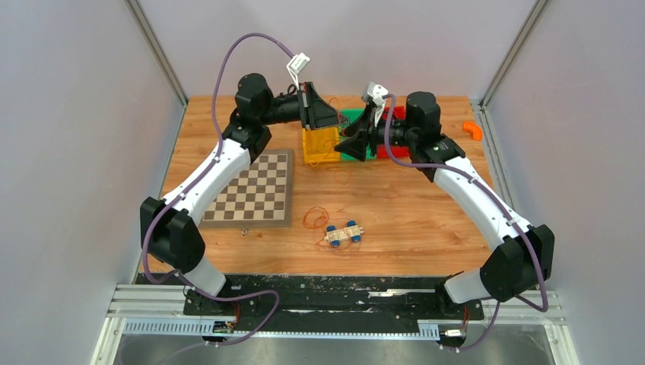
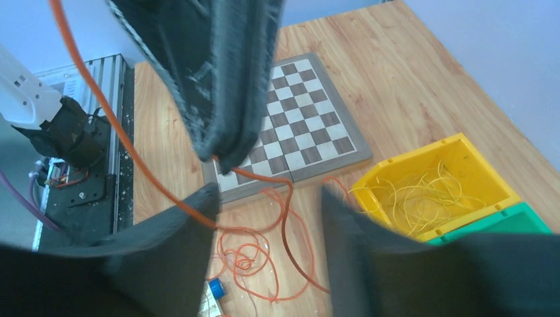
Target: Untangle the cables
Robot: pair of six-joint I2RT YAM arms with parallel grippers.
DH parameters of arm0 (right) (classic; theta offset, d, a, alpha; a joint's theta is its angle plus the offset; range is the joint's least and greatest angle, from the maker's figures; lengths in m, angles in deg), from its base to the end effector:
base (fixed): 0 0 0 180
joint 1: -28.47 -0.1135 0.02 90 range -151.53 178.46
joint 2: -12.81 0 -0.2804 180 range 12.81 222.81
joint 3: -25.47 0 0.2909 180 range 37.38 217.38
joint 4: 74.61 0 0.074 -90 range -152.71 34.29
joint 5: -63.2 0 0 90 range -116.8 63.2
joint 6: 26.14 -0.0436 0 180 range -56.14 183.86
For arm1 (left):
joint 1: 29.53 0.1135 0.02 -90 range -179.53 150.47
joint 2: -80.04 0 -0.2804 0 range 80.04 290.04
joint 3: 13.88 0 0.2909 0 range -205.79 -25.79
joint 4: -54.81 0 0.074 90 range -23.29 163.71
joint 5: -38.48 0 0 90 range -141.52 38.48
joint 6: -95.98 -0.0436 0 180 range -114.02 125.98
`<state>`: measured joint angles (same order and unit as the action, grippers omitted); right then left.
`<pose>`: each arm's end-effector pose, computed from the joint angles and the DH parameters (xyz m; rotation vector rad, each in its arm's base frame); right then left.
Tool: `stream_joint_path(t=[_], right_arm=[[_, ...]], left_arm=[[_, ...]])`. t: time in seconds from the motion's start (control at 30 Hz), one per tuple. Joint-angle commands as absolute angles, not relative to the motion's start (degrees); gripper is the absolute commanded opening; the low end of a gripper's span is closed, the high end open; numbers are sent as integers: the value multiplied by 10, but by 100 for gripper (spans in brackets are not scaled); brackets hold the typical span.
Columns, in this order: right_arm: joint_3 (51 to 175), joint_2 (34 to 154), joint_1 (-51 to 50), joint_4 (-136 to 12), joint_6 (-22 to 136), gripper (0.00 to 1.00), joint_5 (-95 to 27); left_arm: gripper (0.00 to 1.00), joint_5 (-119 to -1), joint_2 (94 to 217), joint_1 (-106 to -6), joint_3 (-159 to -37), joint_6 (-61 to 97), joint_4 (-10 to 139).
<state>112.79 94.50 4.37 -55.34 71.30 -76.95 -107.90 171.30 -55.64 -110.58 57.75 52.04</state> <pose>0.3223 0.1808 0.3955 -1.0750 1.4812 0.9909 0.3548 -0.2143 0.4354 0.5773 1.6840 -1.7296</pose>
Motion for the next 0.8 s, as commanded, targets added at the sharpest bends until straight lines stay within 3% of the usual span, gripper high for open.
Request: stream_joint_path(t=[0.0, 0.1, 0.13, 0.33, 0.63, 0.77], right_arm=[[1148, 940, 43, -591, 723, 41, -782], [1147, 938, 43, -594, 711, 7, -754], [1148, 938, 43, -595, 703, 1, -730], [1171, 947, 70, -605, 654, 0, -717], [1192, 938, 85, -636, 607, 0, -699], [1204, 957, 97, -662, 587, 0, -641]], left_arm=[[0, -1116, 1718, -546, -1123, 664, 403], [0, -1117, 1725, -530, -1116, 706, 362], [0, -1116, 1727, -527, -1115, 715, 358], [0, -1103, 1718, -515, -1086, 705, 360], [0, -1053, 1696, -494, -1050, 568, 498], [10, -1039, 1713, -495, -1065, 512, 577]])
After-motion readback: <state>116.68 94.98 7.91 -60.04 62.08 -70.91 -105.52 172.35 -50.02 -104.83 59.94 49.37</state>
